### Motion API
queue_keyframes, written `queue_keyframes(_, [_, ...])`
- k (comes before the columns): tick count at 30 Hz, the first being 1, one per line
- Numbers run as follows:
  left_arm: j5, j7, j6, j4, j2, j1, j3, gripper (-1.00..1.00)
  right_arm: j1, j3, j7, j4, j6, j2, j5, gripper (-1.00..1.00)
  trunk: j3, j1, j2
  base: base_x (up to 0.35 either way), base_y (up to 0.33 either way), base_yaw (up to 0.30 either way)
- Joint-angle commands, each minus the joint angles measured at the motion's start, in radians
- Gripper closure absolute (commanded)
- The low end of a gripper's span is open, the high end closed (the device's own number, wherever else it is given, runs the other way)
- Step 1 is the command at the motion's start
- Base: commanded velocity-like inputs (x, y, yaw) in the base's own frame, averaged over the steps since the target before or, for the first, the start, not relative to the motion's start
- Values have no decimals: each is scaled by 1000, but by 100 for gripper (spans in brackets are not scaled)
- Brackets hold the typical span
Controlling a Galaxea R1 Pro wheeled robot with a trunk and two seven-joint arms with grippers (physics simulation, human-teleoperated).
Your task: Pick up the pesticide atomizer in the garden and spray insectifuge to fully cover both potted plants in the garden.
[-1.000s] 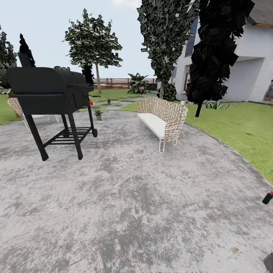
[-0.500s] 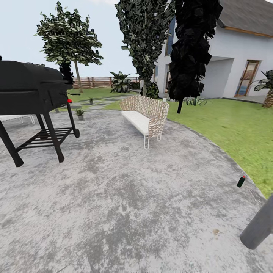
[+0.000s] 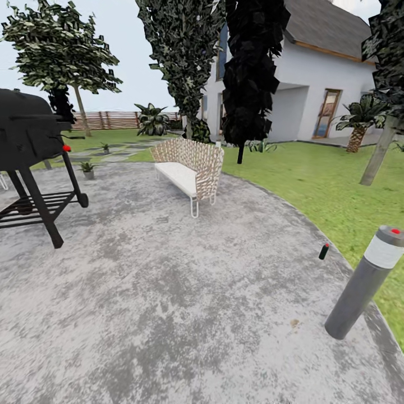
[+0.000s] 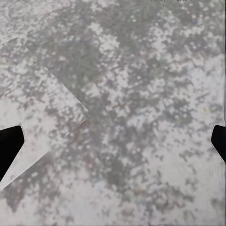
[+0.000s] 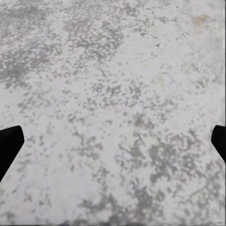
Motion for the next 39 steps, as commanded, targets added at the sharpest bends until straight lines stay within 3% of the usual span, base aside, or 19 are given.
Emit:
queue_keyframes(1, [1, 0, -3, 0, 0, 0, 0, -100, -1, 0, -1, 1, -3, 0, 0, -100, -1, 0, 0, 0, 0, -288])
queue_keyframes(39, [-1, -1, -3, 0, 0, 0, -3, -100, -1, 0, -1, 1, -4, 0, 0, -100, -24, 0, 0, 0, -8, -288])
